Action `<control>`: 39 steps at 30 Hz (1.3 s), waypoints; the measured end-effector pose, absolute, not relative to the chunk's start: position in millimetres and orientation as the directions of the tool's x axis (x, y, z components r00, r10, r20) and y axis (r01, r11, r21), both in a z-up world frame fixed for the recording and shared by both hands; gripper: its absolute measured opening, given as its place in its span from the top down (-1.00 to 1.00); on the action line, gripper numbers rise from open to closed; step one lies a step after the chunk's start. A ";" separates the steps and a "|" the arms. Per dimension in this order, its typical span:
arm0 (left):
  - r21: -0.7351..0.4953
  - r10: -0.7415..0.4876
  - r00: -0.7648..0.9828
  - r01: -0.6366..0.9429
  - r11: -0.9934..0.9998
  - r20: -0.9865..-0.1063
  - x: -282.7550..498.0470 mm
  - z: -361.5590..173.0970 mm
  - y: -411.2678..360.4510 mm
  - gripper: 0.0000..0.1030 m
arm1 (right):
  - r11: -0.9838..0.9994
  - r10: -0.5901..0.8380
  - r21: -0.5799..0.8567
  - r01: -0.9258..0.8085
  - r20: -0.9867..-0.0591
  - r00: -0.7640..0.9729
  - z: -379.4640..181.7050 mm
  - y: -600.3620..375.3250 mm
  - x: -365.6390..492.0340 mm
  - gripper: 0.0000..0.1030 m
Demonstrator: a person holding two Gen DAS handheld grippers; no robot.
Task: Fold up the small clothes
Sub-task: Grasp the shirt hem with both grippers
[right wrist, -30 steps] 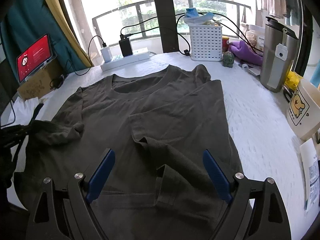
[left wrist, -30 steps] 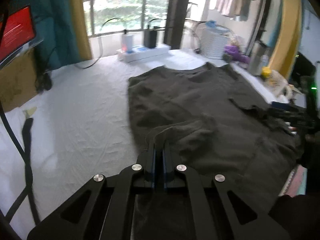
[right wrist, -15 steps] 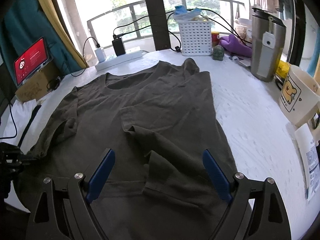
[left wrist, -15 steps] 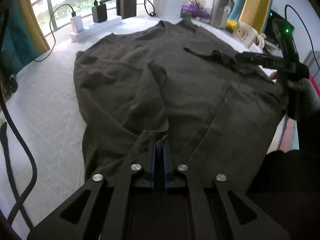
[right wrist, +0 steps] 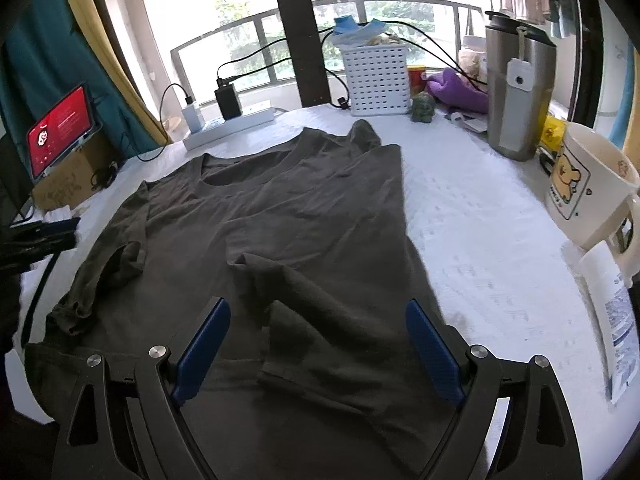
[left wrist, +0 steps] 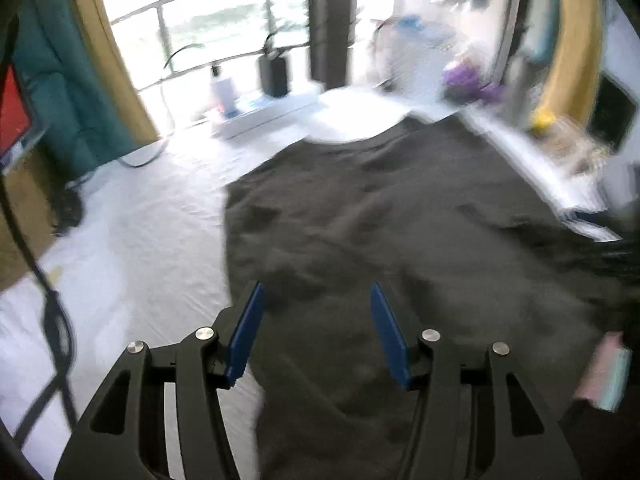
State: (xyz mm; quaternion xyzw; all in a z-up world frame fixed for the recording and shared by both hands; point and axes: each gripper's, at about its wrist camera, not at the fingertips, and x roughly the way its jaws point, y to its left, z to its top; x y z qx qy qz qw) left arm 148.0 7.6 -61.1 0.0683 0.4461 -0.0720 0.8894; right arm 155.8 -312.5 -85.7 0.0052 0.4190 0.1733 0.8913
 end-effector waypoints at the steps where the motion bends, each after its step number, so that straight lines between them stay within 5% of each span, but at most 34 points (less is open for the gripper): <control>1: 0.098 -0.036 0.590 0.193 0.976 -0.806 152.3 -67.7 2.5 -0.07 | 0.942 0.308 0.151 -0.300 -0.746 0.591 -85.8 -313.5 156.3 -0.76; 7: 0.208 0.016 0.554 0.285 0.936 -0.832 159.0 -95.0 -32.0 -0.07 | 0.951 0.285 0.143 -0.275 -0.750 0.597 -88.3 -324.6 157.8 -0.76; 13: 0.085 -0.142 0.546 0.369 0.926 -0.825 144.7 -76.9 -52.5 -0.09 | 0.956 0.265 0.124 -0.264 -0.748 0.609 -84.6 -335.2 152.2 -0.76; 20: 0.074 -0.097 0.617 0.245 0.967 -0.781 119.3 -50.4 -18.7 -0.27 | 0.954 0.262 0.096 -0.283 -0.724 0.638 -69.8 -345.1 125.1 -0.75; 27: 0.021 -0.052 0.612 0.112 0.993 -0.789 73.4 -63.8 26.6 -0.28 | 0.938 0.273 0.076 -0.339 -0.764 0.585 -81.3 -334.6 92.6 -0.28; 39: -0.005 -0.030 0.568 0.044 0.999 -0.823 0.4 -89.7 65.0 -0.44 | 0.940 0.236 0.041 -0.340 -0.796 0.557 -101.3 -324.8 87.7 -0.24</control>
